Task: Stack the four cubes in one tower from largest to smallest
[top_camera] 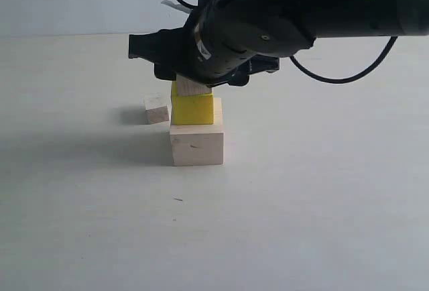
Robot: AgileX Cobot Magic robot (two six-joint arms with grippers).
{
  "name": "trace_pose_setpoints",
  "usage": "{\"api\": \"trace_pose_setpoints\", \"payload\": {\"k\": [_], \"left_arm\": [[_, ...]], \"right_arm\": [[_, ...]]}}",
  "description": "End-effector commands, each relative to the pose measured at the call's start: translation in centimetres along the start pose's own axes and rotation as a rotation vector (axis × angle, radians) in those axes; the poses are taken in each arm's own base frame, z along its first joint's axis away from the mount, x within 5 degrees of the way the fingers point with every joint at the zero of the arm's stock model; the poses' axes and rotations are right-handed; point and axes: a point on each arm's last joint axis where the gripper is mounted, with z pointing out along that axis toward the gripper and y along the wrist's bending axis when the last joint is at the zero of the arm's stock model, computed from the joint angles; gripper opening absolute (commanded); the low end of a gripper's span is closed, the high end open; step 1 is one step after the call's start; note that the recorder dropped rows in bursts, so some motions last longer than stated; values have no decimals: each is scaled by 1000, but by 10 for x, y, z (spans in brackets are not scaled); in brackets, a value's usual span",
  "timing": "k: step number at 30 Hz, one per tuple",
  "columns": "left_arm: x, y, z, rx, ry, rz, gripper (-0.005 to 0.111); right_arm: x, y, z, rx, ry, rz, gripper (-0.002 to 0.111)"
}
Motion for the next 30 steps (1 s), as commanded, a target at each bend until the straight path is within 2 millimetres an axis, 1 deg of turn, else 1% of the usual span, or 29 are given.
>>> {"api": "trace_pose_setpoints", "payload": {"k": [1,6,13,30], "left_arm": [[-2,-1,-4,-8,-36,2,0],[-2,-1,-4,-8,-36,2,0],[-2,-1,-4,-8,-36,2,0],[-2,-1,-4,-8,-36,2,0]], "right_arm": [[1,0,-1,-1,6,10,64],[0,0,-2,2,8,15,64],[-4,0,-12,-17,-5,26,64],[-2,1,-12,-23,12,29,64]]}}
